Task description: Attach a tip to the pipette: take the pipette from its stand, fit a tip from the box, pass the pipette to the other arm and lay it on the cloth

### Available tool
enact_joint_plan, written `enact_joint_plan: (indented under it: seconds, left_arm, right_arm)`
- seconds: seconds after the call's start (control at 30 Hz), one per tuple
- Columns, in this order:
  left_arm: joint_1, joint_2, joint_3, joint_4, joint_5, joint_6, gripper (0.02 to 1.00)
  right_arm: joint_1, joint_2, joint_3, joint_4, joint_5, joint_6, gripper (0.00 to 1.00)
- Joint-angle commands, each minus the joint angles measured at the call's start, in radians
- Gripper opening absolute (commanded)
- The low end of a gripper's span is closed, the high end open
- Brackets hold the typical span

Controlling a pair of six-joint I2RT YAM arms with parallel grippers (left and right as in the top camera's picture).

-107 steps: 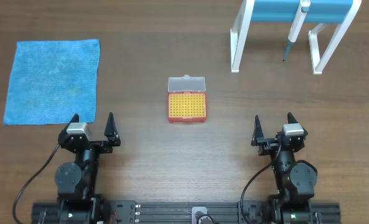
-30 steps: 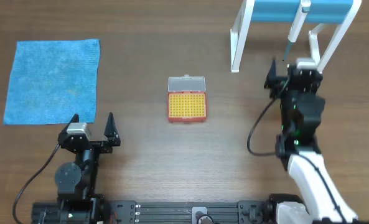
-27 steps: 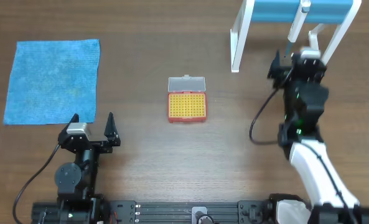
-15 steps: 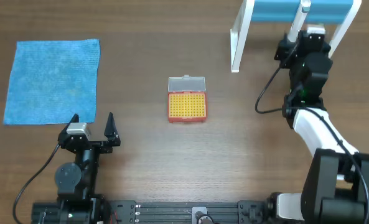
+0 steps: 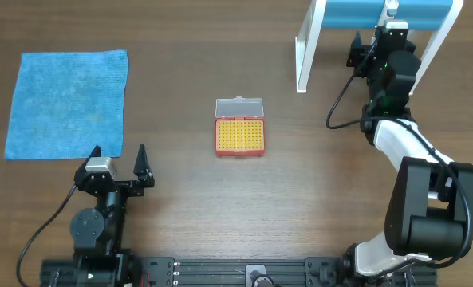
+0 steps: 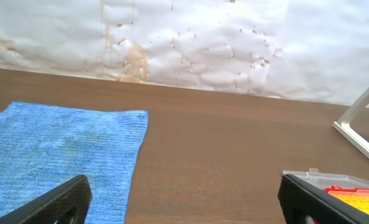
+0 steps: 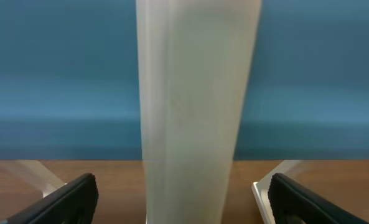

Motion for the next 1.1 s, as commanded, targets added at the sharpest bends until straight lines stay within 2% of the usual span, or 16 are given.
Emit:
enact_joint_plan:
  seconds: [0.03, 0.27, 0.6, 0.9, 0.93, 0.97, 1.0, 1.03, 1.1]
  left_arm:
    - [-0.003, -0.008, -0.002, -0.005, -0.009, 0.013, 0.972]
    - [-0.003, -0.008, -0.002, -0.005, -0.009, 0.013, 0.972]
    - [-0.003, -0.008, -0.002, -0.005, -0.009, 0.013, 0.972]
    - [-0.003, -0.008, -0.002, -0.005, -0.009, 0.013, 0.969]
    - [-0.003, -0.008, -0.002, -0.005, -0.009, 0.013, 0.969]
    - [-0.003, -0.008, -0.002, -0.005, -0.008, 0.013, 0.972]
    - [-0.003, -0.008, -0.002, -0.005, -0.008, 0.013, 0.972]
    - [-0.003, -0.008, -0.002, -0.005, -0.009, 0.013, 0.972]
    - [-0.003, -0.008, -0.002, -0.005, -0.009, 0.013, 0.972]
  right_arm:
    - [-0.024, 0.023, 0.027, 0.011, -0.009, -0.015, 0.879]
    - [-0.025, 0.049, 0.027, 0.106, -0.05, -0.014, 0.877]
    - [-0.02, 0.049, 0.027, 0.018, -0.062, -0.014, 0.864]
    - [-0.02, 0.049, 0.027, 0.019, -0.062, -0.014, 0.816]
    - [-0.02, 0.049, 0.027, 0.021, -0.062, -0.014, 0.783]
    - [-0.02, 0.049, 0.027, 0.021, -0.062, -0.014, 0.658]
    - [-0.02, 0.049, 0.027, 0.02, -0.062, -0.014, 0.448]
    - [-0.02, 0.049, 0.027, 0.019, -0.062, -0.014, 0.336]
    - [-0.02, 0.049, 0.027, 0.02, -0.062, -0.014, 0.222]
